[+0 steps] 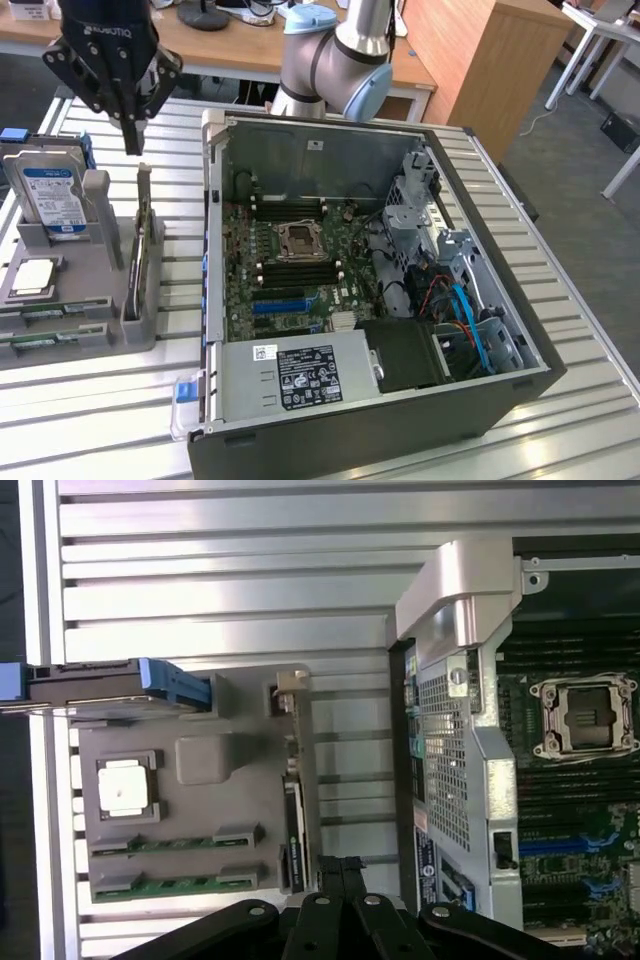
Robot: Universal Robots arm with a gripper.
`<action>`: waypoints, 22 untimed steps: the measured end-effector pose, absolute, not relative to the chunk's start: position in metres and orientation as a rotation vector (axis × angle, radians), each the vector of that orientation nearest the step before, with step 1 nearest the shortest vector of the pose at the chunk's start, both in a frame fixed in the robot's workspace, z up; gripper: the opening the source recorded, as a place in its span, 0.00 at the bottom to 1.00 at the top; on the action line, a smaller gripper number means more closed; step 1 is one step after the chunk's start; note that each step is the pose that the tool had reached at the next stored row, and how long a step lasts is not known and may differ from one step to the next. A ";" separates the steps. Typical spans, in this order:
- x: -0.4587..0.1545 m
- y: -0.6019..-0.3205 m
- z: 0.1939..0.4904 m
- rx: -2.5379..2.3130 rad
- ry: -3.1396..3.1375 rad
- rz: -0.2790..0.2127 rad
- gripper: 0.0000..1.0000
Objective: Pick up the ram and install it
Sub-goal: 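Reach for the ram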
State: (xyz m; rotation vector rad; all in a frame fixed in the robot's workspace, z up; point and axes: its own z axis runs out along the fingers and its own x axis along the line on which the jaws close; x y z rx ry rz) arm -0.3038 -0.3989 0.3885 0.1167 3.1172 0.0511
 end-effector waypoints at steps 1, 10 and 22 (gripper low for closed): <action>-0.308 -0.399 0.388 0.117 3.118 0.050 0.11; -0.339 -0.399 0.387 0.117 3.118 0.048 0.11; -0.381 -0.399 0.385 0.117 3.118 0.047 0.11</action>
